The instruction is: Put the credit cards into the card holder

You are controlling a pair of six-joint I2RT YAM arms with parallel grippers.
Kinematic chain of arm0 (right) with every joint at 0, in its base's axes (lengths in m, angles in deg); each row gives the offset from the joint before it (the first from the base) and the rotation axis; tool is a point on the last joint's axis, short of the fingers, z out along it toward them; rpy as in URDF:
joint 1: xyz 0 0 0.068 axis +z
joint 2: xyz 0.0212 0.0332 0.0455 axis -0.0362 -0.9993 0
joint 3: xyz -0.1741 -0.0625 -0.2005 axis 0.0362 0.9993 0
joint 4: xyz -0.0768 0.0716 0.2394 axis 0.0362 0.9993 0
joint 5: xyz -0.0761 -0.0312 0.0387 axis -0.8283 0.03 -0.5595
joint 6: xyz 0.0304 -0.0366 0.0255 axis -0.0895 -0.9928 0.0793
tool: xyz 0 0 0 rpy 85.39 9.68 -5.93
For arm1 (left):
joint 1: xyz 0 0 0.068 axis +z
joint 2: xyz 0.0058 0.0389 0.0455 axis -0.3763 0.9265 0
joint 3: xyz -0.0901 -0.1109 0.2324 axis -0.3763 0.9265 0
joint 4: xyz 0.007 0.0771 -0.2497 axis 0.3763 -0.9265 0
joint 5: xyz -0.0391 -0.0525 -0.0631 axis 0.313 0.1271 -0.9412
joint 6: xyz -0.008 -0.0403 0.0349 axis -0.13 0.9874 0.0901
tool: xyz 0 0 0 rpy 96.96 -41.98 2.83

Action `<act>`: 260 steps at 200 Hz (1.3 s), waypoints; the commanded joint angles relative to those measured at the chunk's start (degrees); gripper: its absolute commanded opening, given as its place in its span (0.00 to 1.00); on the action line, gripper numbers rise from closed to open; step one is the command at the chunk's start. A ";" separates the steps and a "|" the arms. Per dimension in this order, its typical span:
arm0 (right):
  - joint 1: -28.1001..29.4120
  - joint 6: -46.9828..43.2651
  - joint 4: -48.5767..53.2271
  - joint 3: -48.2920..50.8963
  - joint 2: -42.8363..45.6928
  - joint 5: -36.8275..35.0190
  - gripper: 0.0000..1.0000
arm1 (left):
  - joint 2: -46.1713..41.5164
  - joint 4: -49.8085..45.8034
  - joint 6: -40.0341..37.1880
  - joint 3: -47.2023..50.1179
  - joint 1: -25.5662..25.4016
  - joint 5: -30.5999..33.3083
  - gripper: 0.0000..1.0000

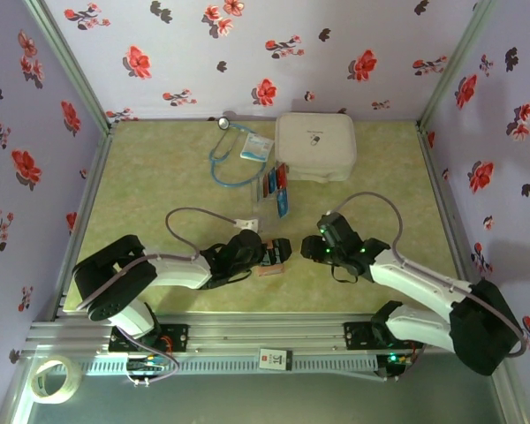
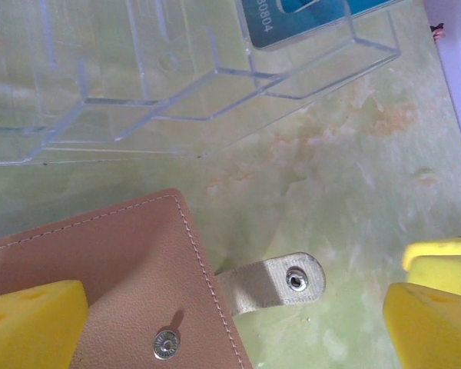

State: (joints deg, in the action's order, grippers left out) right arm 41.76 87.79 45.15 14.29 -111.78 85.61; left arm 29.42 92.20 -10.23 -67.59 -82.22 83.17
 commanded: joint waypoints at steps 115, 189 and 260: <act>13.85 -0.36 -3.64 -3.88 6.47 2.44 0.29 | -11.68 -22.05 -4.17 -5.46 10.78 -1.19 1.00; 23.18 -5.67 -5.45 -17.69 -15.64 3.03 0.21 | -19.33 -32.84 -6.70 -4.01 20.60 -2.93 1.00; 18.41 -4.75 -7.37 -10.42 -13.81 1.27 0.16 | -19.25 -40.67 -12.89 -5.55 21.18 -5.36 1.00</act>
State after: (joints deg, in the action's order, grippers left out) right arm 61.69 82.98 39.05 1.09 -127.78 88.41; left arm 9.71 55.96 -18.77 -71.77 -61.30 79.68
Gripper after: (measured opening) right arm 0.161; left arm 0.997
